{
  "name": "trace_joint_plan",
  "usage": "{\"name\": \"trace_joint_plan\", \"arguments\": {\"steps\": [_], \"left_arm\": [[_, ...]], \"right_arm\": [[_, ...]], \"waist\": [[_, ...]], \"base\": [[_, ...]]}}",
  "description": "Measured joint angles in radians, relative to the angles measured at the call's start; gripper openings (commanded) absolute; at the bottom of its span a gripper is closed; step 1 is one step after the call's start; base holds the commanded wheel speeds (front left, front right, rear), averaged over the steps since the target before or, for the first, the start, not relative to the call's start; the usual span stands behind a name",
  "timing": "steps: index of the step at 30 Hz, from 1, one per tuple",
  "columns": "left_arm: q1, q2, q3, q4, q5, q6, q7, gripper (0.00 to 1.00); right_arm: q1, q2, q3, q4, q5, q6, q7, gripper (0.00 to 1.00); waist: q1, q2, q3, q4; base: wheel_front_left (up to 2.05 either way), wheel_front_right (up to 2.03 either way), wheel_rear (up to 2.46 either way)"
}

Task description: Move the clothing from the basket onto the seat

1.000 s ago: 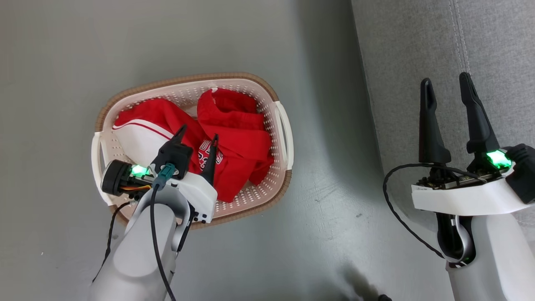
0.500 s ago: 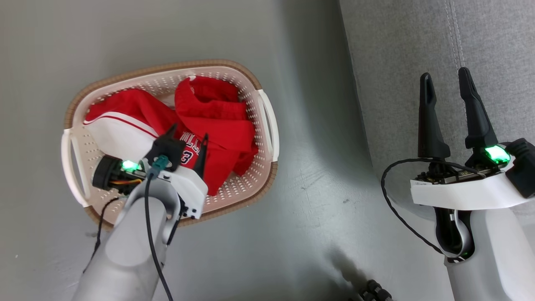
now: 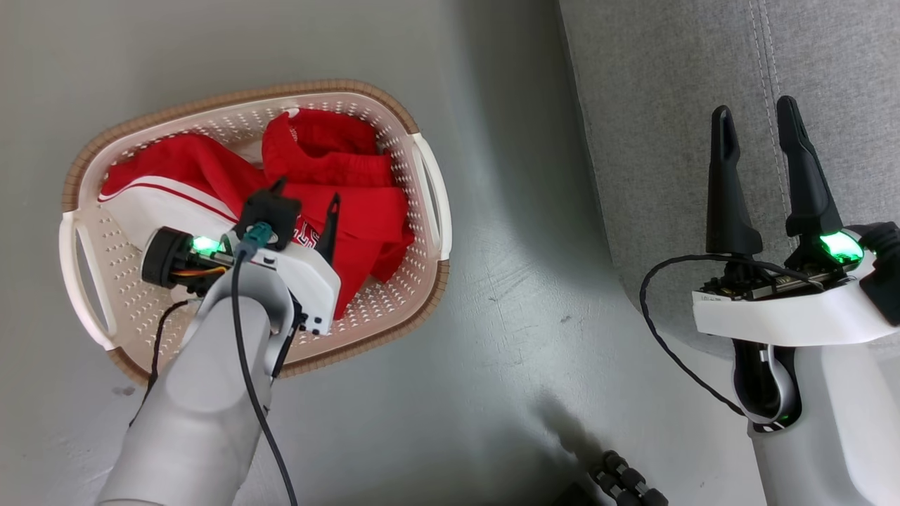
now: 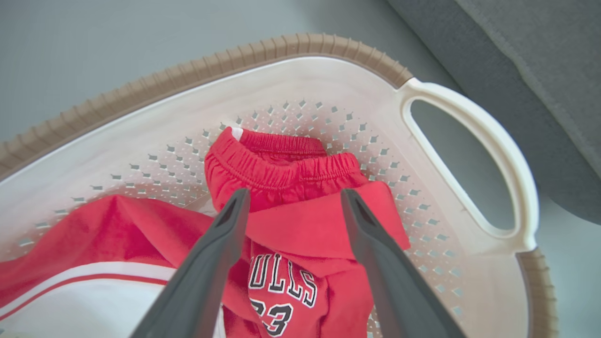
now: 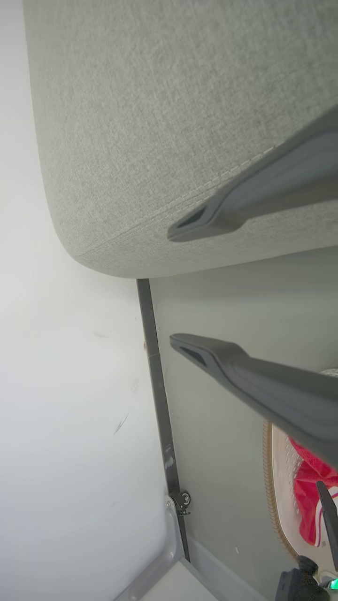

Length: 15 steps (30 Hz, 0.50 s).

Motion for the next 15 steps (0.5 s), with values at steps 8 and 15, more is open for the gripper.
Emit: {"name": "trace_joint_plan", "arguments": {"steps": [8, 15], "left_arm": [[-0.039, 0.002, 0.032, 0.032, -0.027, 0.000, 0.010, 1.00], [-0.071, 0.004, 0.052, 0.065, -0.035, 0.018, 0.032, 1.00]], "right_arm": [[-0.018, 0.000, 0.004, -0.005, 0.007, 0.000, 0.000, 1.00], [-0.018, 0.000, 0.012, -0.005, 0.010, 0.000, 0.000, 1.00]], "waist": [[-0.0001, 0.0000, 0.026, -0.010], [-0.0001, 0.0000, 0.046, -0.014]], "base": [[0.00, 0.00, 0.00], [0.00, 0.00, 0.00]]}}
